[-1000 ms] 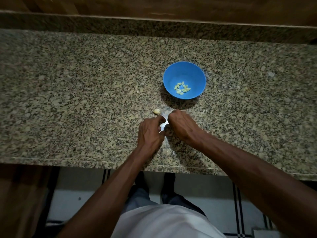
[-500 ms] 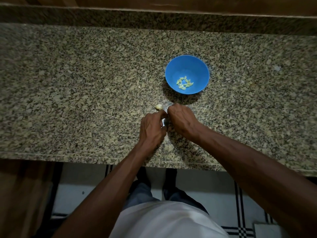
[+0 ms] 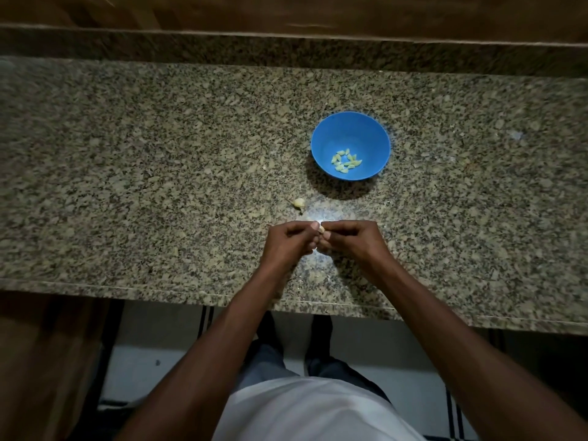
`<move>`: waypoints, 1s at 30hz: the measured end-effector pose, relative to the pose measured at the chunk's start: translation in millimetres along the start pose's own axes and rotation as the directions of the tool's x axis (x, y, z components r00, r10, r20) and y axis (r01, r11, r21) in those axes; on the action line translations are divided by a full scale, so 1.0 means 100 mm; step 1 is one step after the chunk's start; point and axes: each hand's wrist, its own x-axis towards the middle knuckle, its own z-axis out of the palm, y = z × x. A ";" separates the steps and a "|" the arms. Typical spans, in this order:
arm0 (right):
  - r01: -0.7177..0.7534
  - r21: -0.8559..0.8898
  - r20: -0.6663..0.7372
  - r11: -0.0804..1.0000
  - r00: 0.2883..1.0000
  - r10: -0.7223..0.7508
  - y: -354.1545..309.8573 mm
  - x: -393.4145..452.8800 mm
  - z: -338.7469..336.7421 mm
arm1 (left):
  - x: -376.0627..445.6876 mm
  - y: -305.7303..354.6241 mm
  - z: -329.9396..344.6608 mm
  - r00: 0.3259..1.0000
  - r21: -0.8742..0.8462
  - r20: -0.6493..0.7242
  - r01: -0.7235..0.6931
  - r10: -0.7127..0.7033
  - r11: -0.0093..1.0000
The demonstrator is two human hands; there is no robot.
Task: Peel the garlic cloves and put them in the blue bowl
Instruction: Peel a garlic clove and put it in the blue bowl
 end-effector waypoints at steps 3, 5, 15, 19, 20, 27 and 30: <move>0.076 -0.089 -0.011 0.993 0.997 -0.077 0.01 0.00 0.02 | -0.04 0.01 0.02 0.999 -0.094 0.022 0.046 -0.045 0.994; 0.116 -0.189 -0.039 0.975 0.991 -0.125 0.01 0.03 0.03 | -0.05 0.02 0.03 0.996 -0.155 0.019 0.090 -0.088 0.984; 0.165 -0.274 -0.042 0.948 0.982 -0.183 0.03 0.03 0.06 | -0.08 0.06 -0.01 0.998 -0.032 -0.053 -0.017 0.016 0.999; 0.217 -0.255 -0.085 0.943 0.966 -0.245 0.10 0.01 0.08 | -0.05 0.03 0.10 0.991 -0.176 -0.087 0.086 -0.103 0.981; 0.229 -0.250 -0.102 0.941 0.960 -0.261 0.11 0.00 0.09 | -0.06 0.05 0.13 0.985 -0.240 -0.082 0.130 -0.153 0.962; 0.264 -0.181 -0.146 0.947 0.945 -0.291 0.14 -0.02 0.14 | -0.07 0.12 0.15 0.954 -0.388 -0.072 0.243 -0.292 0.889; 0.222 -0.107 -0.123 0.969 0.964 -0.235 0.18 0.00 0.13 | -0.07 0.10 0.13 0.965 -0.301 -0.087 0.211 -0.247 0.930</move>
